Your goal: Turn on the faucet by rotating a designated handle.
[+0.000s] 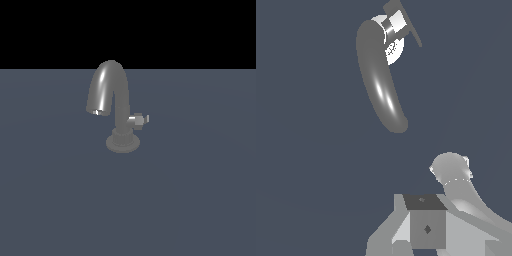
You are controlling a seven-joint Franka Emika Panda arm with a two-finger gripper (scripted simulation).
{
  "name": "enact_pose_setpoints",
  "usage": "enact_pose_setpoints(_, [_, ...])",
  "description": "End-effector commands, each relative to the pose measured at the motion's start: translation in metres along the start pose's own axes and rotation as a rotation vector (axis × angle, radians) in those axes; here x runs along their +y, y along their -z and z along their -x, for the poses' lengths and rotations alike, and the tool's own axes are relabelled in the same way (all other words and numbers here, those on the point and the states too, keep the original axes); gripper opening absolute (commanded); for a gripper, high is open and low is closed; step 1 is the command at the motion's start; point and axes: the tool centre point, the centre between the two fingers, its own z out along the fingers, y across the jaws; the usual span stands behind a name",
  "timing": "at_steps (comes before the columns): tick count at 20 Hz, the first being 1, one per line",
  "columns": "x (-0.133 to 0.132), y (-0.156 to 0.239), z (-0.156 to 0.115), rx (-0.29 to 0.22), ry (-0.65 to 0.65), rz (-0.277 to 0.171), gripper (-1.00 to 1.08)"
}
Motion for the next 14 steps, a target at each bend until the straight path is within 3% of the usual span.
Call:
enact_pose_setpoints(1, [-0.004,-0.001,-0.014,-0.048,-0.046,-0.023,-1.00])
enact_pose_setpoints(14, [-0.012,-0.017,-0.096,-0.320,-0.306,-0.158,-1.00])
